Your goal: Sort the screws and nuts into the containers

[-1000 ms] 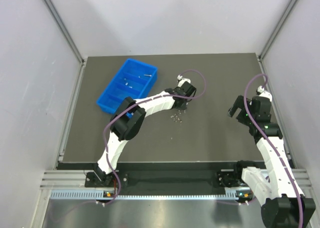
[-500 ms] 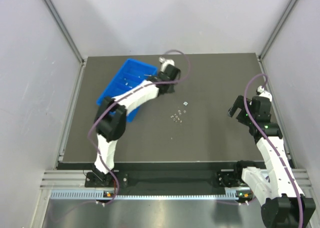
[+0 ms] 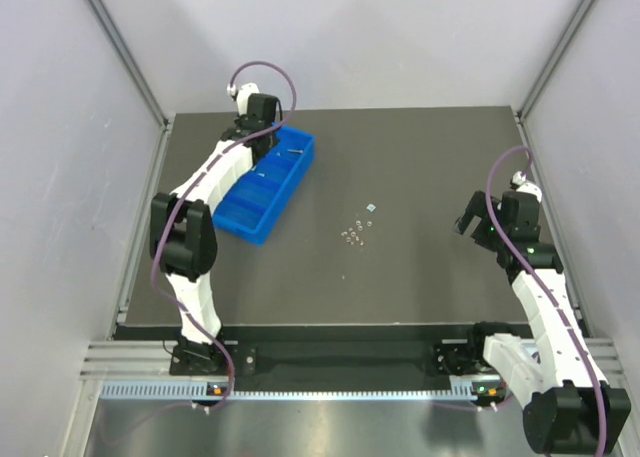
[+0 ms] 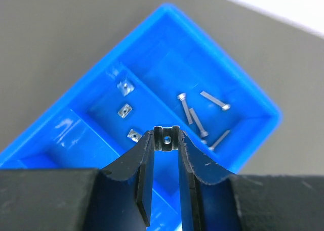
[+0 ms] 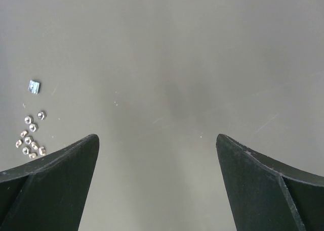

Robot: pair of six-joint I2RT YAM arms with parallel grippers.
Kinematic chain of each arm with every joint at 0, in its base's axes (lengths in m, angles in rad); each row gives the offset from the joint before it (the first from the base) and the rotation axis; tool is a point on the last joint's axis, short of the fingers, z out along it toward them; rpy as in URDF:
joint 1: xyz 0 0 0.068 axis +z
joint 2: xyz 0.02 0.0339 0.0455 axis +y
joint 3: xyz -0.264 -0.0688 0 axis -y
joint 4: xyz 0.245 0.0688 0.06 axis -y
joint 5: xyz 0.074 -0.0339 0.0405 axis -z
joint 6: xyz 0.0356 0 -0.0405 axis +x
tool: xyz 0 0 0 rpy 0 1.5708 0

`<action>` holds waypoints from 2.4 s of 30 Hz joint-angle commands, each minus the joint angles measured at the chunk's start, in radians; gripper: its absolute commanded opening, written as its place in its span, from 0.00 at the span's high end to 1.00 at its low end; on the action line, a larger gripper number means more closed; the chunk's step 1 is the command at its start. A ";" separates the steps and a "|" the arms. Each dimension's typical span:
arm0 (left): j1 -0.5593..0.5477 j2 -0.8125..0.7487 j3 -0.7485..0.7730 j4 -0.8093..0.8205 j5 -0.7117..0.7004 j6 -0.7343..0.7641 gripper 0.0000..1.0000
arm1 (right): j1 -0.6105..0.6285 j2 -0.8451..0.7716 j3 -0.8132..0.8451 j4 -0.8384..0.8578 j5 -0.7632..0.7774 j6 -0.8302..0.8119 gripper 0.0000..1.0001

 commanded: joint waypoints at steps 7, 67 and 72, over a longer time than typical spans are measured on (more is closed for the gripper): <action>0.040 0.127 0.004 0.038 -0.001 -0.004 0.78 | 0.007 -0.008 0.030 0.004 0.014 0.000 0.00; -0.480 0.414 0.179 -0.083 0.297 0.270 0.46 | 0.009 -0.064 0.025 -0.033 0.060 -0.015 0.00; -0.480 0.434 0.181 -0.088 0.303 0.270 0.51 | 0.007 -0.066 0.025 -0.035 0.060 -0.015 0.00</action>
